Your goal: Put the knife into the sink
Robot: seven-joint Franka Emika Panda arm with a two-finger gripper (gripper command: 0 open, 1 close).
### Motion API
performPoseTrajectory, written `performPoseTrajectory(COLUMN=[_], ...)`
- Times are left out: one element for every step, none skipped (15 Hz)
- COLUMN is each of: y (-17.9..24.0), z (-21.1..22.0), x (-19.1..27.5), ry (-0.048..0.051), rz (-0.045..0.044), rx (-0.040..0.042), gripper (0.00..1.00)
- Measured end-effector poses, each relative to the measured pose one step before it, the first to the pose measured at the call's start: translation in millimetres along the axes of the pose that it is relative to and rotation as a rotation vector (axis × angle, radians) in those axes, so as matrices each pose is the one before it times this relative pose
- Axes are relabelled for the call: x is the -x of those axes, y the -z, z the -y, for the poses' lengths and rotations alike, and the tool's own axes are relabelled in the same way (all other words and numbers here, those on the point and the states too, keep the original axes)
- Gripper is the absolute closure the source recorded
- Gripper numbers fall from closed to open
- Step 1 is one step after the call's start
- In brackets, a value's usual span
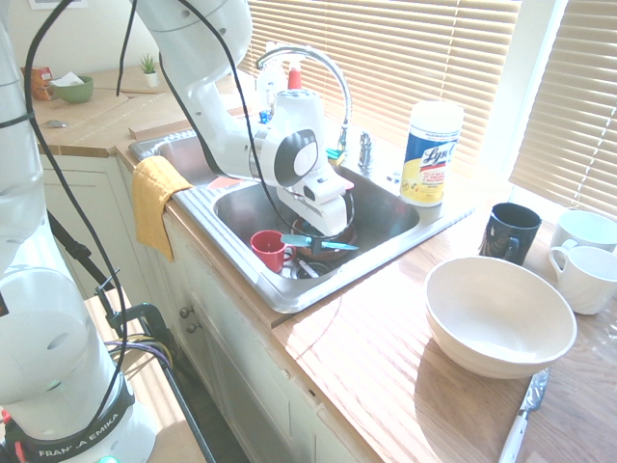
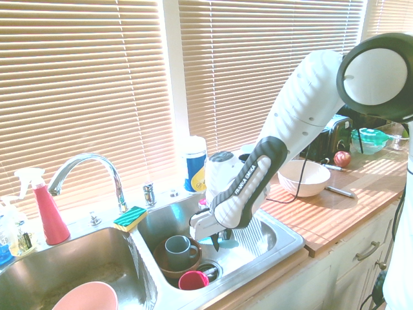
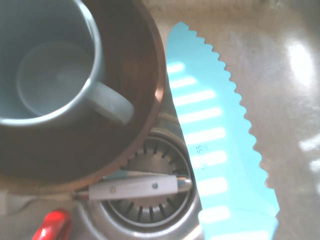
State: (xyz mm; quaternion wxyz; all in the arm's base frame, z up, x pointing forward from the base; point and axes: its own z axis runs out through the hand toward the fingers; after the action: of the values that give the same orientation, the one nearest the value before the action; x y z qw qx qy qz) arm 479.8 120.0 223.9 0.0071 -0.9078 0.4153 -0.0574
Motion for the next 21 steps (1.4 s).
performPoseTrajectory(y=[-10.14, -9.32, -8.12, -7.04, -7.19, -7.58, -7.8, -7.43, -6.34, -5.05, -2.64, -1.34, -0.77, -1.29, -1.86, -1.98, -1.25, -0.85, -0.03, 1.43, 3.87], z=[3.68, 4.04, 4.17, 3.24, 1.28, -0.3, -1.09, -1.81, -1.21, -1.12, -0.76, -1.01, -1.27, -2.13, -2.94, -3.11, -2.53, -2.06, -1.81, -1.05, 0.08], x=[-2.72, -2.82, -2.66, -1.66, -0.39, 0.87, 1.94, 1.62, 1.44, 0.79, 0.31, 0.35, 0.3, 0.65, 1.42, 1.36, 0.55, -0.57, -1.51, -1.98, -1.53], ry=[-0.00761, -0.00876, -0.00423, -0.00403, -0.00364, -0.00508, -0.00541, -0.01003, -0.01028, -0.00656, 0.00013, 0.0005, -0.00032, 0.00107, -0.0011, -0.00188, -0.00031, -0.00184, -0.00337, -0.00292, -0.00097], rz=[0.00268, 0.00313, 0.00136, 0.00112, 0.00257, 0.00448, 0.00676, 0.00869, 0.00764, 0.00658, 0.00324, 0.00202, 0.00276, 0.00336, 0.00336, 0.00363, 0.00049, -0.00164, -0.00308, -0.00586, -0.00678], rx=[0.00465, 0.0057, 0.00509, 0.00518, 0.0059, 0.00631, 0.00936, 0.00892, 0.00243, 0.0007, -0.00158, -0.00051, -0.00016, -0.00085, -0.00123, 0.00216, -0.00139, -0.00231, -0.00258, -0.00536, -0.00576], gripper=[1.0, 1.0, 1.0, 1.0, 1.0, 1.0, 0.0, 0.0, 0.0, 0.0, 0.0, 0.0, 0.0, 0.0, 0.0, 0.0, 0.0, 0.0, 0.0, 0.0, 0.0])
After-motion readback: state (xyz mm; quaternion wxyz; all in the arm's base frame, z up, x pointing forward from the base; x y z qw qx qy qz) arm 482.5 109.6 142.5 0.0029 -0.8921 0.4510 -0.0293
